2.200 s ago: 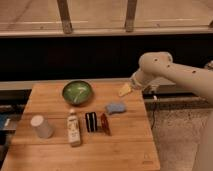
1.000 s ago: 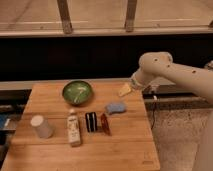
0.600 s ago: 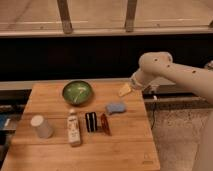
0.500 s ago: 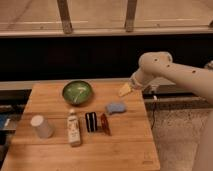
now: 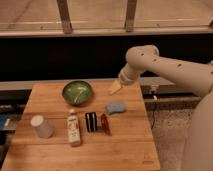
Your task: Place the ceramic cup over the eraser
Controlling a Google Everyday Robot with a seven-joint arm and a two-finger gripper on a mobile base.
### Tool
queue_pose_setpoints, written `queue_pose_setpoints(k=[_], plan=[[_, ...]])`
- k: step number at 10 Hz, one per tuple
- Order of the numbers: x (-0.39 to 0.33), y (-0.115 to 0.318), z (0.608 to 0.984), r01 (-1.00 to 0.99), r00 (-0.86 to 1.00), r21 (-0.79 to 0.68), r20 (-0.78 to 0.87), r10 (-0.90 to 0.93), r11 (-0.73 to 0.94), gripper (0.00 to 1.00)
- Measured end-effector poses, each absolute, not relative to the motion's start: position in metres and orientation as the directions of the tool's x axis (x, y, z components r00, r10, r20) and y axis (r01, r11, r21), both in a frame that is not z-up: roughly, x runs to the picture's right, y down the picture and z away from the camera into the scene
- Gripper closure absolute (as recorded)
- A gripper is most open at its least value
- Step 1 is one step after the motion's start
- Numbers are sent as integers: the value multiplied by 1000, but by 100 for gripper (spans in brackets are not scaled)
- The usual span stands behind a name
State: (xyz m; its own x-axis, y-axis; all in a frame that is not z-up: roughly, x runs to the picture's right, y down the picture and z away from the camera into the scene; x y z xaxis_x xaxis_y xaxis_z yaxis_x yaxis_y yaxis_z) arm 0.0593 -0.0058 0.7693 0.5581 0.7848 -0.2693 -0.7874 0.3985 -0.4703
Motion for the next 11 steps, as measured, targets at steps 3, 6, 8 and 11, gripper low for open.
queue_pose_setpoints(k=[3,6,8,11], plan=[[-29,-19,767,-680,676,-532,-187,713,504,20],[-103,-20,762,-617,721,-571,-133,680,542,20],[-97,-21,764,-624,718,-561,-138,683,543,20],[-99,-21,763,-622,719,-564,-137,682,543,20]])
